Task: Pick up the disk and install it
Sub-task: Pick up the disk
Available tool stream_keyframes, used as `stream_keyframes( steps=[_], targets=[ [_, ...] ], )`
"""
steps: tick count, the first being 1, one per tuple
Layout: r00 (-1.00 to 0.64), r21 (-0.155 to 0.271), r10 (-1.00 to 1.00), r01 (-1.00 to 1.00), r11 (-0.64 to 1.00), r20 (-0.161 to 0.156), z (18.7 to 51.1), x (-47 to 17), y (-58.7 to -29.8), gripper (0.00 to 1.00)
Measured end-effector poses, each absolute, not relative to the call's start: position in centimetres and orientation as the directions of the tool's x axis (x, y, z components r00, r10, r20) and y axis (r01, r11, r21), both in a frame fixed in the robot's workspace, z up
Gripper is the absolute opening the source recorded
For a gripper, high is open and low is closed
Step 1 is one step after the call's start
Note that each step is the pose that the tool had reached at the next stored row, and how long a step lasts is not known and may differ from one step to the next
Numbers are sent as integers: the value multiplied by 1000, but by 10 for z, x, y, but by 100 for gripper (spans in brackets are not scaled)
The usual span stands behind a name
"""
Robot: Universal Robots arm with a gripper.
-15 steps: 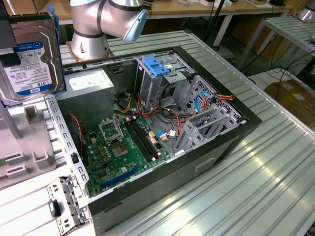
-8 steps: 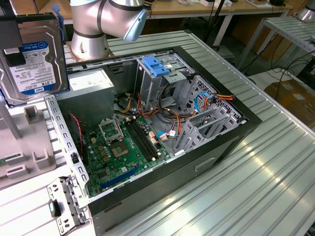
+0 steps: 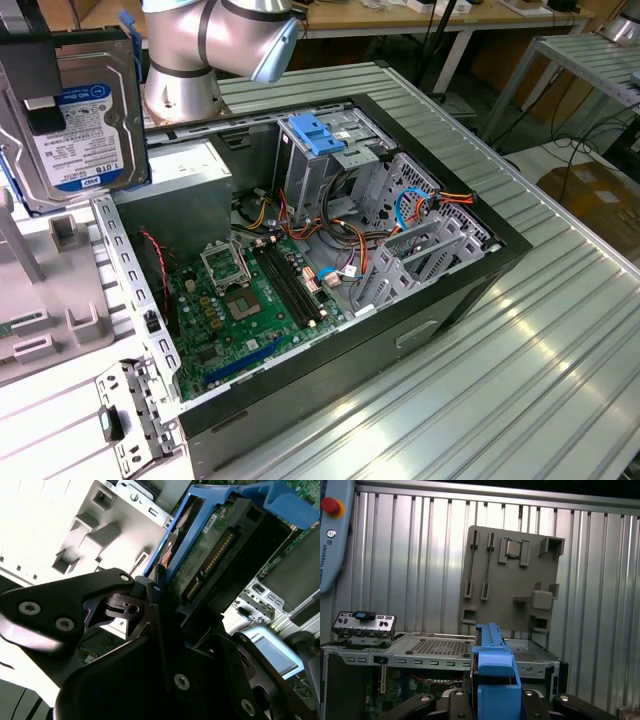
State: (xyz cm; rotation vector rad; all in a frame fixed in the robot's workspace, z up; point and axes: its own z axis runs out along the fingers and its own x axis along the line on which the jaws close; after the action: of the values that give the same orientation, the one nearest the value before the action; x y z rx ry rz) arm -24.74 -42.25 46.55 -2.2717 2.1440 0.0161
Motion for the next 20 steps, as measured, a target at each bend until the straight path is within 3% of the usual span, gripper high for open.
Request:
stream_keyframes(
  steps=[20],
  targets=[
    [58,-4,-998,-998,-58,-20,466,-225,-427,36]
  ],
)
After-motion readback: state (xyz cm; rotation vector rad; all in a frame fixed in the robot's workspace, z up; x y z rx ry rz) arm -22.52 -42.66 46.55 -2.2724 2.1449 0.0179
